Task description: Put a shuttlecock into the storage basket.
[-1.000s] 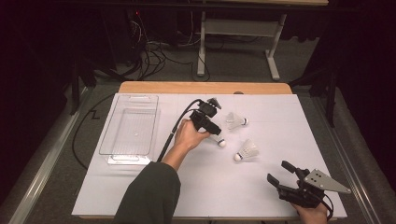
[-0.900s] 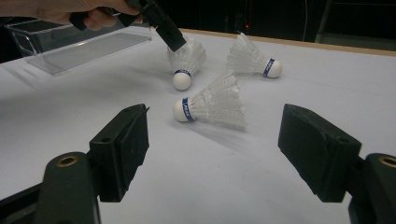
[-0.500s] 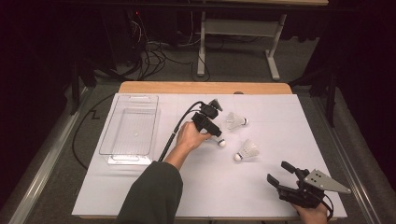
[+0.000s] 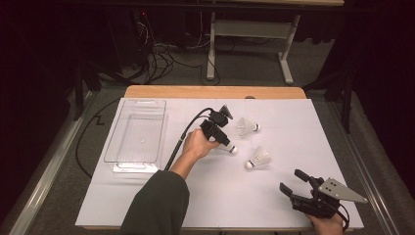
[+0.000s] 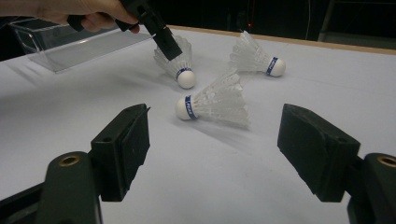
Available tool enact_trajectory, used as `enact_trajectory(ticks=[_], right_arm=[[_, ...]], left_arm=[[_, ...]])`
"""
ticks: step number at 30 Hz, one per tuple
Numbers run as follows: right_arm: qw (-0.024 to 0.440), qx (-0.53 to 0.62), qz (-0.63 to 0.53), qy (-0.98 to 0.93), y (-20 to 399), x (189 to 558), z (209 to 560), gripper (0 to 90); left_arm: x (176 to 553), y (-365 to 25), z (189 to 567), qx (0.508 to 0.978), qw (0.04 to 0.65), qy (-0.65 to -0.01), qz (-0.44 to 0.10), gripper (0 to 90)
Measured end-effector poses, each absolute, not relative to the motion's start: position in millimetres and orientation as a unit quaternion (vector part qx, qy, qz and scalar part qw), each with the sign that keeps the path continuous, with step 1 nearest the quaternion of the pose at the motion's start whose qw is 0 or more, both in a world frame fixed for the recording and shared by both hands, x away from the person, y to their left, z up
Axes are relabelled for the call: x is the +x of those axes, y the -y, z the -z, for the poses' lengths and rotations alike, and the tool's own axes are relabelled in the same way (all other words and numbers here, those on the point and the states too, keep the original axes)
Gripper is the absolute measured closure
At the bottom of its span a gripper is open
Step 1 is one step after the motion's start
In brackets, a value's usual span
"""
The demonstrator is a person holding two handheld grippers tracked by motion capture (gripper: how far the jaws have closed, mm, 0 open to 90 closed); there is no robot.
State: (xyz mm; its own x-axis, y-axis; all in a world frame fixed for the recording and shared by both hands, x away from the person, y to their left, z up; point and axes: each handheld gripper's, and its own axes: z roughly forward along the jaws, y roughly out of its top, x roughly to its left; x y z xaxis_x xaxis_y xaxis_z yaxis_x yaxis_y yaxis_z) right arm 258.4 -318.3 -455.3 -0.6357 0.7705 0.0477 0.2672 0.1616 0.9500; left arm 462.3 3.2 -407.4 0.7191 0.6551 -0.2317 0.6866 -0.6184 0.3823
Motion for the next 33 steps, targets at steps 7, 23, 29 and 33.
enact_trajectory(ticks=[7, 23, 29, 33], right_arm=[[0.234, 0.356, -0.539, -0.727, 317.6, 258.5, 455.4, 25.7], [0.236, 0.355, -0.534, -0.73, 316.4, 259.9, 456.1, 25.7], [0.239, 0.351, -0.529, -0.735, 314.8, 260.3, 456.0, 25.7], [0.24, 0.349, -0.529, -0.736, 314.2, 260.3, 455.9, 25.7]], left_arm=[[459.2, -4.8, 404.7, 0.9, 0.238, -0.363, 0.053, 83.5], [451.1, -3.0, 395.1, 0.903, 0.248, -0.345, 0.061, 89.7], [448.5, -7.3, 390.1, 0.901, 0.256, -0.347, 0.055, 89.7], [446.4, -11.4, 387.1, 0.9, 0.259, -0.348, 0.054, 89.8]])
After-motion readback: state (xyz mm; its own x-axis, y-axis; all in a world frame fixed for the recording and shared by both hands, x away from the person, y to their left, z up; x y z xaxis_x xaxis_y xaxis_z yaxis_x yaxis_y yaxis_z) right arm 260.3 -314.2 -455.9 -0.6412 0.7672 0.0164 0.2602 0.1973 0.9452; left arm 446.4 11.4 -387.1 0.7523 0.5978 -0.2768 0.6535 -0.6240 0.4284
